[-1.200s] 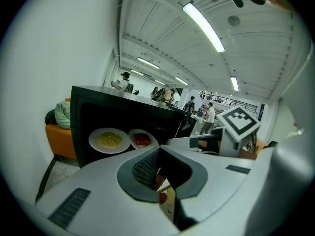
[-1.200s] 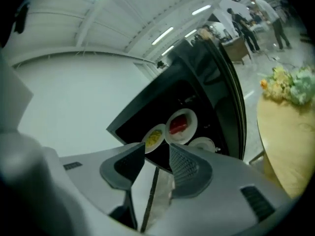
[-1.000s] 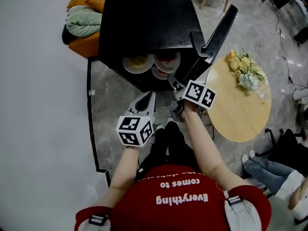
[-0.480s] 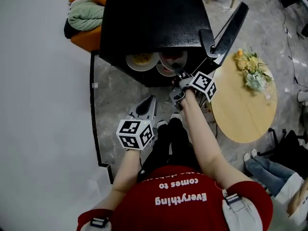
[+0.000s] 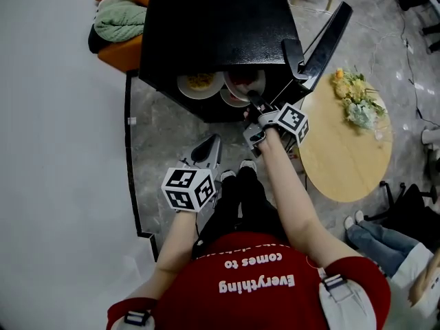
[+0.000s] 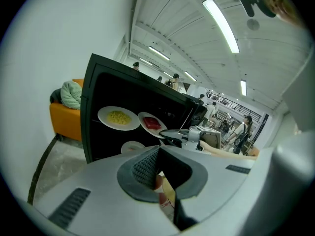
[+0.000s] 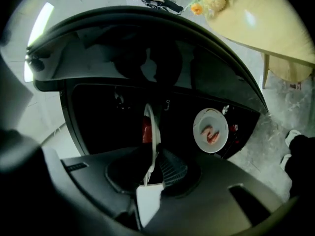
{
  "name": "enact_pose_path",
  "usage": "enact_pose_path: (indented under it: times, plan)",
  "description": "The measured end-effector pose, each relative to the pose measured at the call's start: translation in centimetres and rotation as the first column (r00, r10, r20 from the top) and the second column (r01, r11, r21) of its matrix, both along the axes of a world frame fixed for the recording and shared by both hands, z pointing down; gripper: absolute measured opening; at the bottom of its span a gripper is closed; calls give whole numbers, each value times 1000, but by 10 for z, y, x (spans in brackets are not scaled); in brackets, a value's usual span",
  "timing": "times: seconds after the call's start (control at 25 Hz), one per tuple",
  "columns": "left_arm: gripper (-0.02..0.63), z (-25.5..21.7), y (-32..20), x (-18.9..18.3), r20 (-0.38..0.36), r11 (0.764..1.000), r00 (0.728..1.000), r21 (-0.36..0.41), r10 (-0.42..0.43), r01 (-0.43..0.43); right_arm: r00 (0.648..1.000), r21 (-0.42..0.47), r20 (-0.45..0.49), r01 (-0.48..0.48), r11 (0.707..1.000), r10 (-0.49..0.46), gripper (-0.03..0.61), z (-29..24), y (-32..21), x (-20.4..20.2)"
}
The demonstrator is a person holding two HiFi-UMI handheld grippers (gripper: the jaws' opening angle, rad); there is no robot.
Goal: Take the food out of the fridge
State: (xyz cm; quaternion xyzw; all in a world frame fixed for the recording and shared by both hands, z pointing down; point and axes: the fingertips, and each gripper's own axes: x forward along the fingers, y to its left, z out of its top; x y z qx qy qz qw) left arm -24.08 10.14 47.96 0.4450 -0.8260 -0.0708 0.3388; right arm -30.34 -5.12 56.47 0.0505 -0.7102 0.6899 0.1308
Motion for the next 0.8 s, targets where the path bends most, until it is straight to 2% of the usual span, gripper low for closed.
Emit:
enact_pose_path:
  times: [0.6,0.8]
  plan:
    - [-2,-30,-11,27,63,995,993,11,96,-97,999,-89,19,43,995,-42,48,-14,23,86]
    - [-2,-42,-17,47,65,989,988,32,141,-144,994,-123,54,99,988,-93,48,-30,32,136]
